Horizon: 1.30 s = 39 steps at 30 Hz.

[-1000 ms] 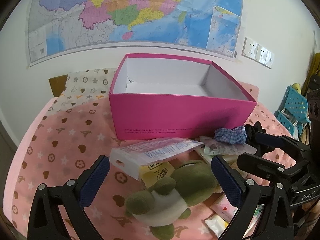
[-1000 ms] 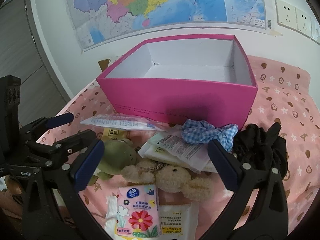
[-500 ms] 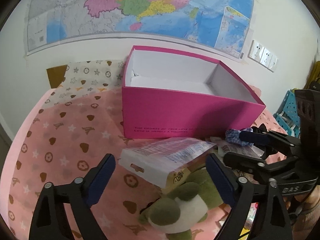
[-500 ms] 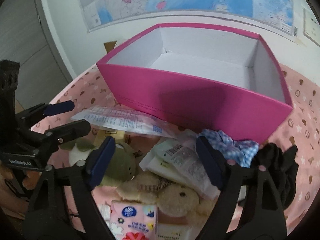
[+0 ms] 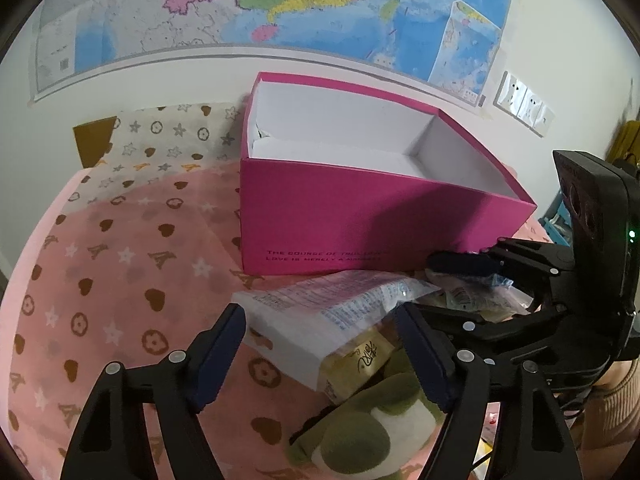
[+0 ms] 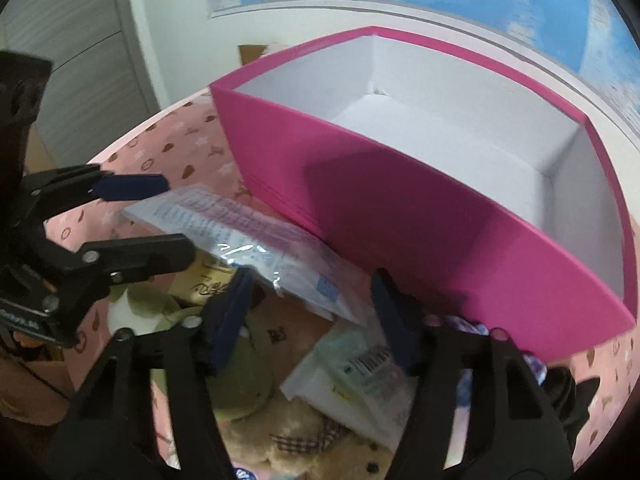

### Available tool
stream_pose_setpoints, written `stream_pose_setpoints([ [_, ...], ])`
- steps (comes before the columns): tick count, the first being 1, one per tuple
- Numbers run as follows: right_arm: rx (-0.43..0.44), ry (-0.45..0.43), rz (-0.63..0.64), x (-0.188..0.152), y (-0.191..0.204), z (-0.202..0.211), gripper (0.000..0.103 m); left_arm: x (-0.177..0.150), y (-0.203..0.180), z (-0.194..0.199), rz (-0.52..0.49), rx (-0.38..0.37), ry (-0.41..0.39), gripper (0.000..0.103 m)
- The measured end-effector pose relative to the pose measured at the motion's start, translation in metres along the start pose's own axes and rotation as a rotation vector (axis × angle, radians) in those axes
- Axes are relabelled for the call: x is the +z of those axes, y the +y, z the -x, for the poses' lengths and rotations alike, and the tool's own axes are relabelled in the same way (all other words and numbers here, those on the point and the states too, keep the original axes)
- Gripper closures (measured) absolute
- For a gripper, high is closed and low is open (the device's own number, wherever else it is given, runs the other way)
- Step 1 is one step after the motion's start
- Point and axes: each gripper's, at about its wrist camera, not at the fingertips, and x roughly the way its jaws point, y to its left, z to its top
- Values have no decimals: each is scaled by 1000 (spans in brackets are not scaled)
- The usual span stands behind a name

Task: Organize soft objects
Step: 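Grasp the white wipes packet with the right gripper, then carry the wipes packet into the magenta box and open the right gripper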

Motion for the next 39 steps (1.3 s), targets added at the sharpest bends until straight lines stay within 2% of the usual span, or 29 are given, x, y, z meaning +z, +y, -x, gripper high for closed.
stream_pose_setpoints([
  [2, 6, -7, 14, -1, 1, 3, 44, 1, 3, -3, 3, -1, 12, 31],
  [12, -4, 10, 71, 4, 4, -13, 46, 3, 13, -4, 24, -44, 25, 32],
  [14, 27, 13, 71, 5, 3, -15, 62, 5, 15, -5, 27, -57, 29, 32],
  [20, 7, -37, 91, 2, 13, 0, 73, 9, 15, 1, 9, -85, 8, 34],
  [23, 7, -81, 93, 1, 17, 22, 80, 13, 12, 13, -9, -112, -30, 36],
  [29, -46, -161, 143, 4, 27, 67, 83, 24, -2, 47, -62, -169, -135, 36],
  [34, -105, -229, 192, 20, 27, 100, 83, 44, -15, 69, -104, -188, -218, 36],
  [39, -147, -264, 229, 43, 19, 109, 85, 71, -22, 76, -129, -186, -275, 36],
])
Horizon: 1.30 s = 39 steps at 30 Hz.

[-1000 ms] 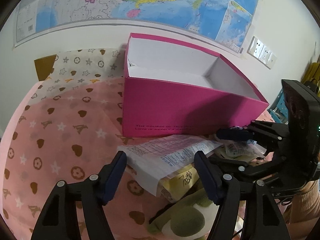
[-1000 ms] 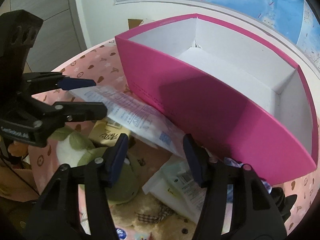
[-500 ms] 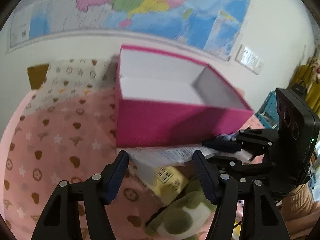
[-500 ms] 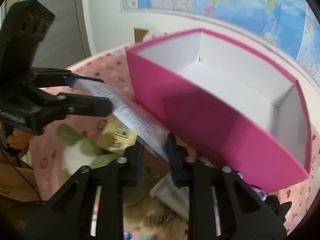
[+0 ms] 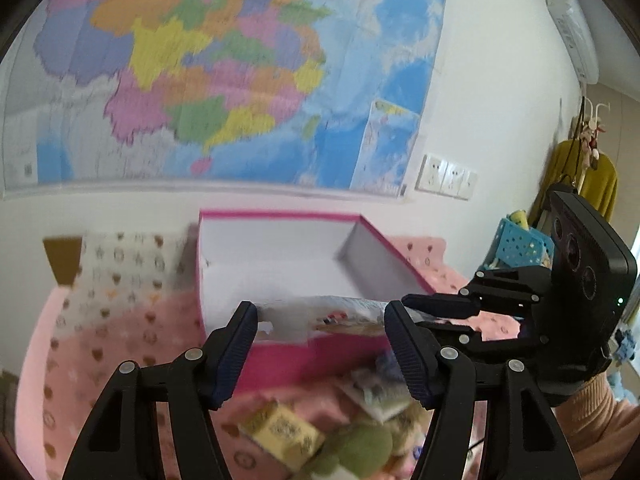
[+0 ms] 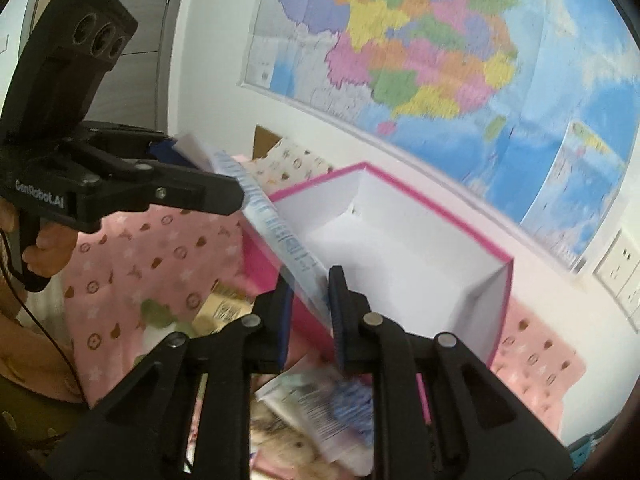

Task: Organize soft objects
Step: 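Carry the wipes packet into the magenta box and open the right gripper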

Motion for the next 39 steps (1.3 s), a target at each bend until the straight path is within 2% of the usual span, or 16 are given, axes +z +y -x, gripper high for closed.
stream_pose_setpoints([
  [4, -17, 9, 11, 8, -9, -15, 91, 13, 0, -15, -20, 11, 7, 36],
  [11, -11, 27, 5, 15, -24, -44, 91, 11, 10, -54, -10, 48, 81, 37],
  [17, 84, 44, -93, 23, -49, -79, 89, -1, 22, -70, 32, 60, 124, 37],
  [19, 81, 91, -125, 22, -54, -99, 86, -3, 23, -71, 37, 68, 129, 37],
  [21, 87, 120, -163, 18, -59, -113, 76, -5, 23, -71, 35, 77, 130, 37],
  [23, 73, 143, -218, 12, -67, -119, 60, -7, 24, -71, 33, 83, 133, 37],
  [26, 51, 172, -298, 3, -82, -122, 49, -10, 25, -71, 35, 87, 139, 37],
  [30, 118, 248, -351, -10, -88, -129, 49, -12, 27, -73, 47, 81, 142, 37],
  [32, 178, 263, -376, -13, -86, -133, 49, -12, 27, -73, 50, 82, 139, 37],
  [36, 198, 217, -411, -13, -86, -118, 49, -13, 25, -71, 49, 87, 136, 36],
  [39, 219, 135, -415, -12, -84, -87, 49, -14, 19, -63, 28, 80, 126, 32],
])
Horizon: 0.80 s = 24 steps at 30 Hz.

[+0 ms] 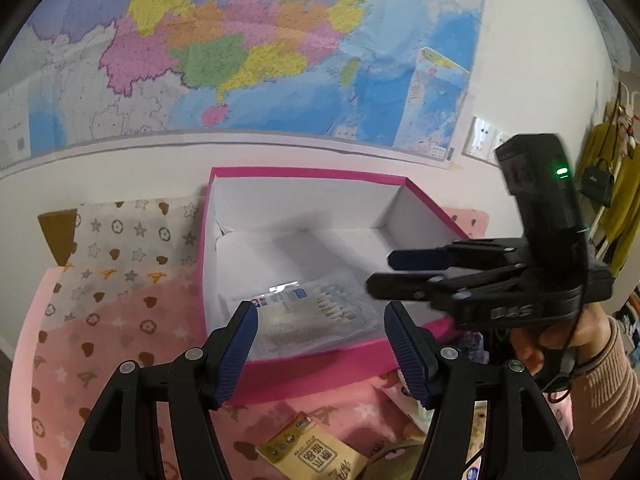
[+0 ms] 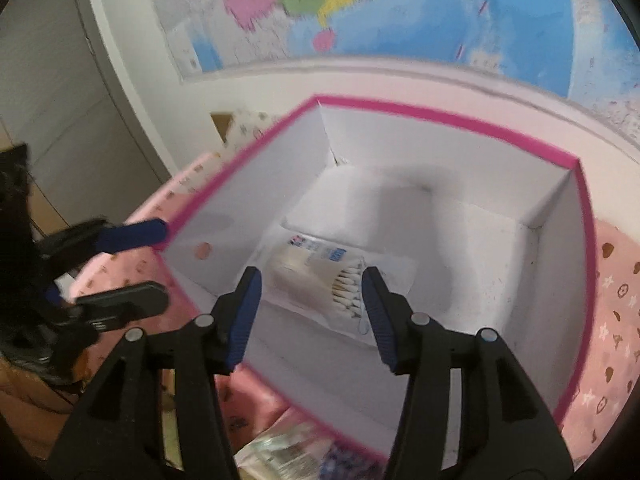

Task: Organize soft objects
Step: 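Carry the wipes packet into the magenta box and open the right gripper, then grasp the green plush turtle with the left gripper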

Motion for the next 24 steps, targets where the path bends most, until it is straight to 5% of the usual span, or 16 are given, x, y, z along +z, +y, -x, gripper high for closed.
stream_pose_setpoints([
  [10, 56, -87, 31, -59, 27, 76, 49, -25, -24, 24, -59, -85, -1, 28],
  [24, 159, 69, 23, -112, 56, 26, 49, -96, -11, 51, 41, -45, 122, 28],
])
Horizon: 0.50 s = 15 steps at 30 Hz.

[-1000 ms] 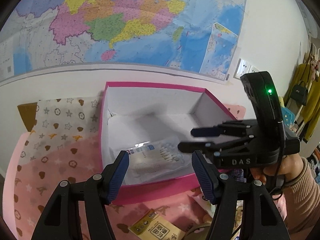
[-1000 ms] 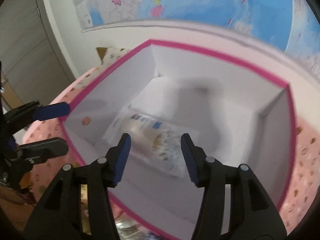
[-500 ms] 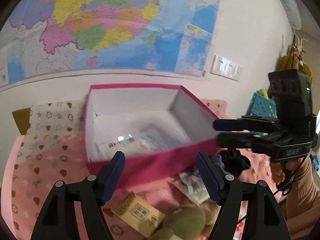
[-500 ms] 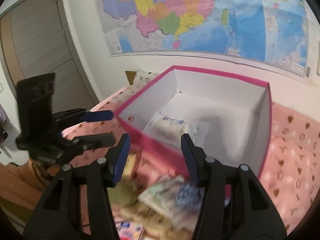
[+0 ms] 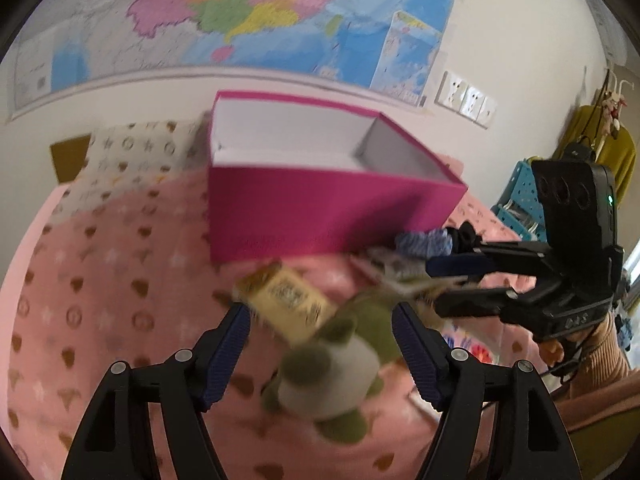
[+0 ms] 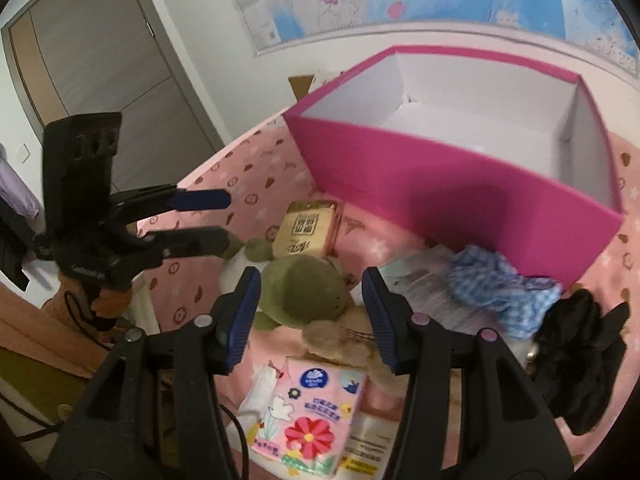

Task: Organize soft objects
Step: 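Grasp the green plush turtle with the left gripper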

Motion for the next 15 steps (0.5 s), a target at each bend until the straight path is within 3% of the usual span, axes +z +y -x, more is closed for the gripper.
stream_pose_setpoints([
  [12, -22, 47, -14, -4, 2, -23, 43, -31, 3, -17, 60, -49, 105, 29],
  [15, -20, 51, -20, -4, 2, -27, 42, -36, 5, -19, 68, -56, 115, 33],
])
